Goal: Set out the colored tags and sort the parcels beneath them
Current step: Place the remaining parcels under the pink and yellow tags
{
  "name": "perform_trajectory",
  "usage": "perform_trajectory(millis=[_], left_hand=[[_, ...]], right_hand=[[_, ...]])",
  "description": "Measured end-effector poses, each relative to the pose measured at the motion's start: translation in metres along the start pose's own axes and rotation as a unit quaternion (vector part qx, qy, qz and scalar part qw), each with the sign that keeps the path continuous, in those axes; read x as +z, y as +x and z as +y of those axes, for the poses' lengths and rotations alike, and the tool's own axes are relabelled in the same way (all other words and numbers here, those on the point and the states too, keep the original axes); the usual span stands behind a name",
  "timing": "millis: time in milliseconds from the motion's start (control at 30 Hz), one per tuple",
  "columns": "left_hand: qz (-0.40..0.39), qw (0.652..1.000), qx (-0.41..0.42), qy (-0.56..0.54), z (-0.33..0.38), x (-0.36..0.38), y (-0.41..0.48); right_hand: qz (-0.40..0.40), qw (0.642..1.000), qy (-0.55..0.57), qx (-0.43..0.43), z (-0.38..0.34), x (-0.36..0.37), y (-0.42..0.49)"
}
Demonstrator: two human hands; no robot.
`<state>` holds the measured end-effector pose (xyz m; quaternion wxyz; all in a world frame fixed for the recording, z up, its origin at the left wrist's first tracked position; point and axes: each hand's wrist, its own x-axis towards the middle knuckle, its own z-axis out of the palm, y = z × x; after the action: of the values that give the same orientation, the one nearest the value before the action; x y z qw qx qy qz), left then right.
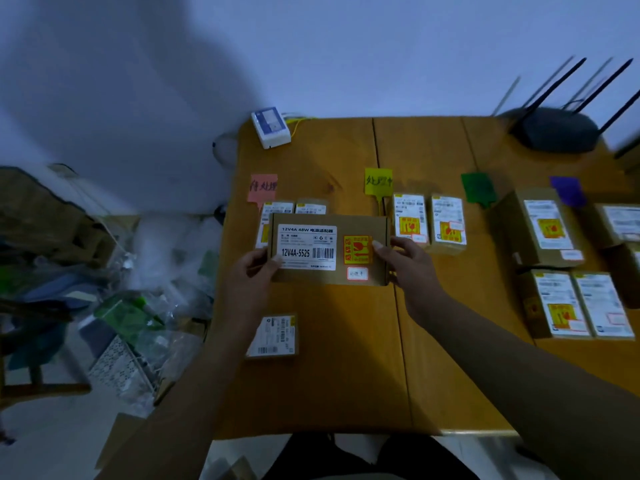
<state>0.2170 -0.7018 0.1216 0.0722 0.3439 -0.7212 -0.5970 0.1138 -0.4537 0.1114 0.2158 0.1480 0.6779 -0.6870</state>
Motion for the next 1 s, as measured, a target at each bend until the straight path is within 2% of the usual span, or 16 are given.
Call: perform_trajectory(millis=[233,500,1000], left_hand=[[-0.013,0.997,0.025,-0.066,0.039,0.062,-0.045],[-0.007,0.997,0.071,-0.027,0.066,0.128,-0.084],[0.002,0.999,0.044,-0.025,0.069,0.168,-0.107]], right_hand=[[-0.021,0.998,0.015,-0.055,-0.037,-0.086,-0.012],[-0.037,0.995,0.017,-0.086,-0.066,-0.173,-0.02],[-0.047,0.996,0.015,-0.073,-0.053,-0.216,-0.013]])
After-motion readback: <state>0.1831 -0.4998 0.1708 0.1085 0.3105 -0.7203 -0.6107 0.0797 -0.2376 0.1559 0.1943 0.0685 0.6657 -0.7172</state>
